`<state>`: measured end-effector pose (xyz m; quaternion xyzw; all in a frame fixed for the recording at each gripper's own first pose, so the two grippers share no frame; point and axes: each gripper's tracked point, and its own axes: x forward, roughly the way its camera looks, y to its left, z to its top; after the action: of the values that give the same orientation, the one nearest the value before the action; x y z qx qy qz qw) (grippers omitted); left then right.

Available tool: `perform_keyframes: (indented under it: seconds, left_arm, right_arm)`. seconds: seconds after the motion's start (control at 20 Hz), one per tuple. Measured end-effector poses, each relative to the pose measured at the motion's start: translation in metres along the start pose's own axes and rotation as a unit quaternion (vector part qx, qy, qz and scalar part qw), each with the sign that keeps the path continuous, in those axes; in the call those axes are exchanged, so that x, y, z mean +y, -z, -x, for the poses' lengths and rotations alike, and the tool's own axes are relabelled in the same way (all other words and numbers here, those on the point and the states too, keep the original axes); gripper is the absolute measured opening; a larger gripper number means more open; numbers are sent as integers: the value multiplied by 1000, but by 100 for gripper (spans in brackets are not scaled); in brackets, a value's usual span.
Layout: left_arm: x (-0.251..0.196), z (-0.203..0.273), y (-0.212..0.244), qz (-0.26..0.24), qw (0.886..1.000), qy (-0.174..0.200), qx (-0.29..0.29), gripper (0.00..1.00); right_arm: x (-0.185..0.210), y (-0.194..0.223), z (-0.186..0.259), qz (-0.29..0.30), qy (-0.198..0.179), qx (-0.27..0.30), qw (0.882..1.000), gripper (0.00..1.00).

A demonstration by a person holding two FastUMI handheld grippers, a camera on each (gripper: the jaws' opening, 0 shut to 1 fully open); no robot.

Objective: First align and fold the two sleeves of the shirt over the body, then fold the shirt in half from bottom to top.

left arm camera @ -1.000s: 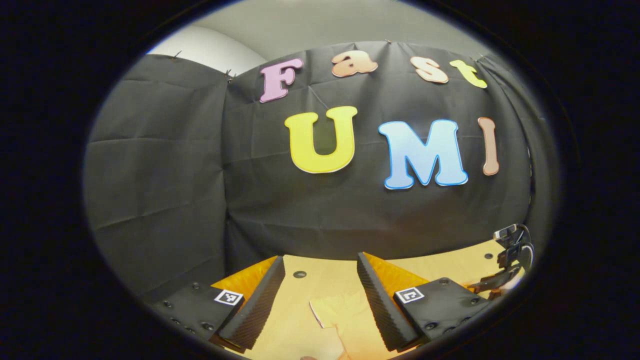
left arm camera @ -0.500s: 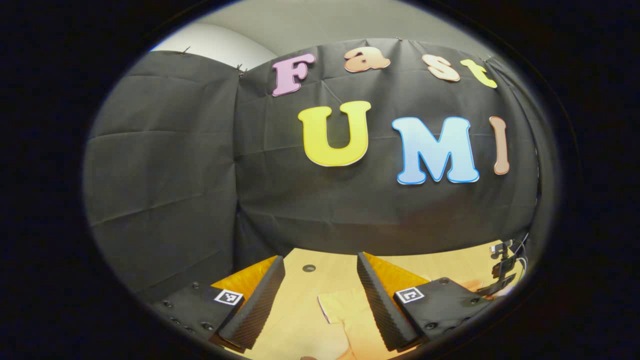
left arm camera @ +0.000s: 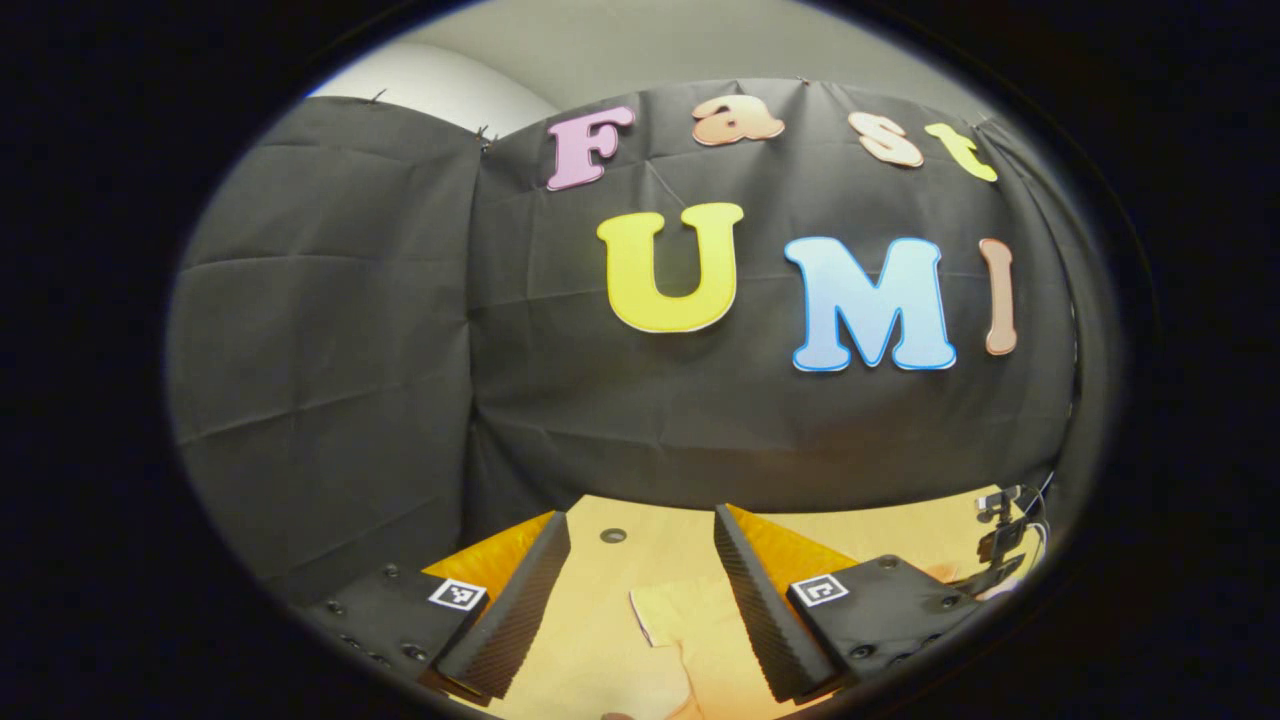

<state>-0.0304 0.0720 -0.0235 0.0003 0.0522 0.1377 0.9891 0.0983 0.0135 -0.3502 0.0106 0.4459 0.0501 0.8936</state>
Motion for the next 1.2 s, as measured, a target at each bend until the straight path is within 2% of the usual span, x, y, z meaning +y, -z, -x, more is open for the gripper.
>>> perform_keyframes:
  seconds: [0.1, 0.15, 0.25, 0.3, 0.45, 0.5, 0.7, 0.95, 1.2]
  left_arm:
    - [2, 1, -1, 0, 1000, -1, 0, 96]
    - [4, 3, -1, 0, 1000, -3, 0, 96]
    - [9, 6, 0, -1, 1000, -7, 0, 96]
    - [10, 7, 1, -1, 1000, -7, 2, 96]
    - [18, 9, 0, -2, 1000, -14, 0, 96]
    - [22, 10, -1, -2, 1000, -16, -1, 94]
    - [29, 18, -1, 0, 1000, -21, -6, 94]
    - [46, 27, -2, 8, 999, -37, -9, 94]
    - [78, 48, 2, 12, 997, -70, -7, 96]
  right_arm:
    - [3, -2, 2, -4, -10, 3, 1000, 73]
    - [3, -4, 2, -10, -8, 3, 1000, 27]
    - [5, -2, -4, -9, -10, 10, 1000, 24]
    - [6, -4, -1, -9, -6, 14, 1000, 7]
    - [9, -9, 1, 5, 0, 19, 1000, 6]
    - [10, -14, 4, 9, 4, 11, 1000, 6]
    - [28, -44, 24, 29, 1, -41, 999, 6]
    - [90, -68, 41, 73, -43, -79, 993, 5]
    - [163, -60, 44, 119, -96, -77, 985, 5]
